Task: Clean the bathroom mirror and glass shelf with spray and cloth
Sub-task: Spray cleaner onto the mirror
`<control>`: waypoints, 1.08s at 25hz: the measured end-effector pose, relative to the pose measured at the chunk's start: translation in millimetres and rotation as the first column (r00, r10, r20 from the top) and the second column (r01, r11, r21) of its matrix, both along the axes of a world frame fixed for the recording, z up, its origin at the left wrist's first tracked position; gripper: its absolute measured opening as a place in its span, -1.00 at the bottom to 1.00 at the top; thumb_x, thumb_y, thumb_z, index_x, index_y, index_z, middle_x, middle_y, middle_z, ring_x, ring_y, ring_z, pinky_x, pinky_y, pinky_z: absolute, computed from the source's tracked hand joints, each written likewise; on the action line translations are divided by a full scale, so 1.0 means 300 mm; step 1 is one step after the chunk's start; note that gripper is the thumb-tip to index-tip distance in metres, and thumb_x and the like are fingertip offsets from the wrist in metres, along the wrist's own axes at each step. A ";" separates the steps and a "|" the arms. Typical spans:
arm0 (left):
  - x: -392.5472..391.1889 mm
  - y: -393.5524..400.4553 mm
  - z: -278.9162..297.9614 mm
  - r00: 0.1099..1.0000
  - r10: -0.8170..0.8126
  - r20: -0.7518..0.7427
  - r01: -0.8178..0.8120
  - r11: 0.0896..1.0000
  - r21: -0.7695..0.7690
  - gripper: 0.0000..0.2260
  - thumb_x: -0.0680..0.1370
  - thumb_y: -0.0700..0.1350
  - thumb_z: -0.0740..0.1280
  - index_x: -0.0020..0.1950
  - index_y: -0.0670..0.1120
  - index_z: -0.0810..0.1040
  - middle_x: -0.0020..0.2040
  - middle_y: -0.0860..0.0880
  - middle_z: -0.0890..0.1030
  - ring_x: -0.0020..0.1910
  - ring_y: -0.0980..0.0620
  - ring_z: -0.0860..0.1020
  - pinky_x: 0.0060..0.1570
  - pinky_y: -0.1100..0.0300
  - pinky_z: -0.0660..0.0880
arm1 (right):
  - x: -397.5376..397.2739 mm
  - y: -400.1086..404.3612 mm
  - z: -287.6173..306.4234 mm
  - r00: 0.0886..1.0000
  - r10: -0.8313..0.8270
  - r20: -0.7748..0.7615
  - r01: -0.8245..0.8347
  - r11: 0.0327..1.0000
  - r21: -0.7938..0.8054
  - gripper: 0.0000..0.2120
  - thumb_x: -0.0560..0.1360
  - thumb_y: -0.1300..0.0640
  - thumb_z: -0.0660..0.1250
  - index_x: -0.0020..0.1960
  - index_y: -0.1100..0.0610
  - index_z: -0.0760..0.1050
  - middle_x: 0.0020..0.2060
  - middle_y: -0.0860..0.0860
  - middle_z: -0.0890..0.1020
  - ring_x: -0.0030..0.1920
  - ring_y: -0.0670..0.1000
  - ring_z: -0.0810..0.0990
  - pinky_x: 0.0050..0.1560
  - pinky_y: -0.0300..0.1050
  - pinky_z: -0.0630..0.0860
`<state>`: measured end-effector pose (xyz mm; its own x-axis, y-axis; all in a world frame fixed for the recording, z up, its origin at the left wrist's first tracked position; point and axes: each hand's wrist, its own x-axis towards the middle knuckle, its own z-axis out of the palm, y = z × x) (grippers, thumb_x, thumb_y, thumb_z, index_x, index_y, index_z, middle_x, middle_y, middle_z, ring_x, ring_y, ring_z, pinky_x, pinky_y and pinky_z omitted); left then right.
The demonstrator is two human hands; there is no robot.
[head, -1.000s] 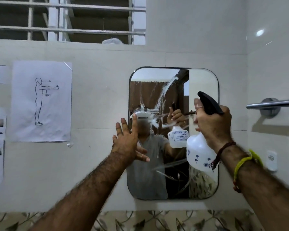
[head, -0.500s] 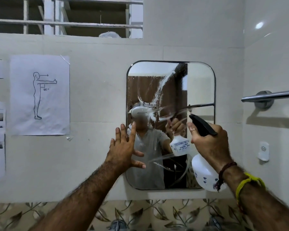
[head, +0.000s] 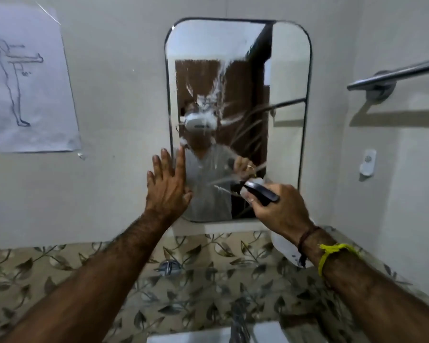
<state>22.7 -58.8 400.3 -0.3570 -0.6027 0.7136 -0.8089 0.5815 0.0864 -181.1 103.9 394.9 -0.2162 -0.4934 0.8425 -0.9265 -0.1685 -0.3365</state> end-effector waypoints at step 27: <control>-0.057 -0.025 0.344 0.989 -0.123 0.077 0.123 0.992 0.004 0.21 0.27 0.37 0.49 0.59 0.11 -0.32 0.57 0.08 -0.42 0.53 -0.20 -0.43 0.33 -0.58 -0.08 | 0.000 0.016 0.487 0.985 -0.024 0.171 0.084 0.930 -0.358 -0.54 0.49 -0.10 0.42 -0.47 -0.04 0.30 -0.57 -0.17 0.34 -0.55 -0.19 0.36 -0.51 -0.42 0.21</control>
<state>5.6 -66.3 503.5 -0.4819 -0.5503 0.6819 -0.7356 0.6769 0.0264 -181.2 108.6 541.1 -0.3814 -0.1441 0.9131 -0.8762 -0.2585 -0.4068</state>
